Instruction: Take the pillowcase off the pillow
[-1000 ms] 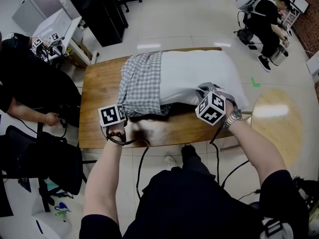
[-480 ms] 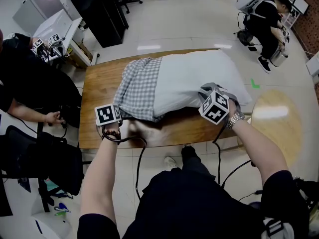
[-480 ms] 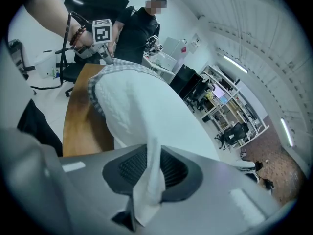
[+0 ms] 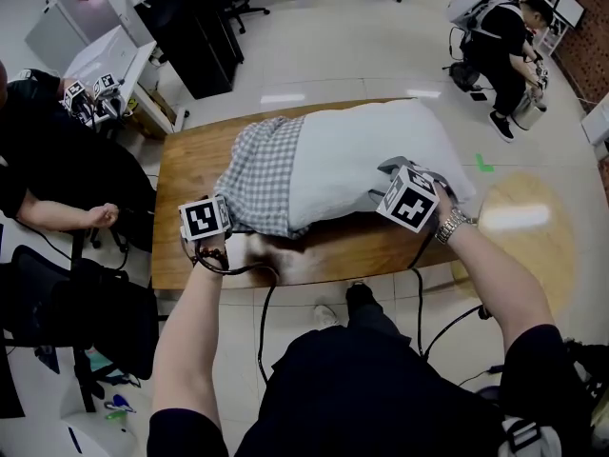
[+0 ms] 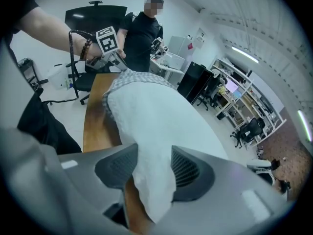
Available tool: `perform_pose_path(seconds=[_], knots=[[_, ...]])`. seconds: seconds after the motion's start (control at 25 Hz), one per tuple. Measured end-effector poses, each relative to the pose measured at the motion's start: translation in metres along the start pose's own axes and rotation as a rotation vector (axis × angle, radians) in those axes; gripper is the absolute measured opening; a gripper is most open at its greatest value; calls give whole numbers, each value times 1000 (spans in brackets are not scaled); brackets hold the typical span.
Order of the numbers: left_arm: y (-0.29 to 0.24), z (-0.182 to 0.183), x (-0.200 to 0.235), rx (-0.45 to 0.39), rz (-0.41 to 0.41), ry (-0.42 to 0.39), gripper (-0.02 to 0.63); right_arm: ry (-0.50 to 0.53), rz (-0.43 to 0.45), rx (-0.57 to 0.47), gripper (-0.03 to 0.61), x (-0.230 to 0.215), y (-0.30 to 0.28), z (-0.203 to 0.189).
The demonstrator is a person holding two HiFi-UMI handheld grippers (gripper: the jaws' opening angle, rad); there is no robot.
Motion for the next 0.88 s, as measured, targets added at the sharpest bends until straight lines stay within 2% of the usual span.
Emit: perform_pose_path(seconds=[0.4, 0.88], knots=[[18, 26, -8, -81, 18, -36, 136, -17, -10, -56, 210, -5, 20, 17], [5, 71, -40, -77, -93, -113, 137, -31, 25, -104, 212, -46, 12, 44]])
Point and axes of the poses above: the fingertips, and each gripper's own axes: y backward along the fingers, x to its left, z out of its top, the point moved 10 cm from there along y, backward along the fingers, and after that the axes turned 3 degrees about x, right-handed, at the moved point
